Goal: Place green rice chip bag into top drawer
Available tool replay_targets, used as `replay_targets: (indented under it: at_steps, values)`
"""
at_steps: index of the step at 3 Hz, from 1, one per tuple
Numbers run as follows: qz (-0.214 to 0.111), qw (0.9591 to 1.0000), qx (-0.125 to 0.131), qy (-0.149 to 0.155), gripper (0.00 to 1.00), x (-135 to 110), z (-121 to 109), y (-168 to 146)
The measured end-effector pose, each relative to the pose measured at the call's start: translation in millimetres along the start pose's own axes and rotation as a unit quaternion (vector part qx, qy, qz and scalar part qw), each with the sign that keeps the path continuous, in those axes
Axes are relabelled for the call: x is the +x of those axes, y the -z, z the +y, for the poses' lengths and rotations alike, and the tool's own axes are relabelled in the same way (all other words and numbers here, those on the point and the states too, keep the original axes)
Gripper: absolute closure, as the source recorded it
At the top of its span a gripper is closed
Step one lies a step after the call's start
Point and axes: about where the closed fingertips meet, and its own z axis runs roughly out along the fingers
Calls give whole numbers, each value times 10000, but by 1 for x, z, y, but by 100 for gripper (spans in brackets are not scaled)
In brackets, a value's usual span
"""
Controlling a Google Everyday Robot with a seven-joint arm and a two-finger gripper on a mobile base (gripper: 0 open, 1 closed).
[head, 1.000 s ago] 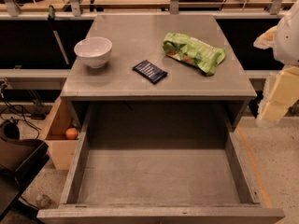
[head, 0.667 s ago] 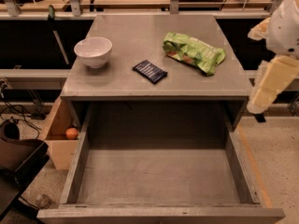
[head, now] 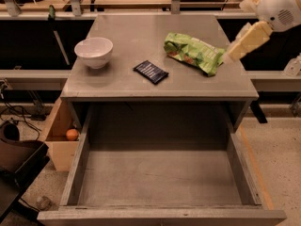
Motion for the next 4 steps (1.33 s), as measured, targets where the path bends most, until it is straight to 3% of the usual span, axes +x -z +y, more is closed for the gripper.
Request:
replay_targets:
  at_steps: [1,2,3,4]
  values:
    - [-917,9945,295,-422,0,-25,-54,-21]
    - [-1013,9933,360,-431,0,-27,-63,-21]
    - [-771,9953,506,-293,0,-33,-59,-29]
    - [-451,9964,719,-45,0,-29,-77,-73]
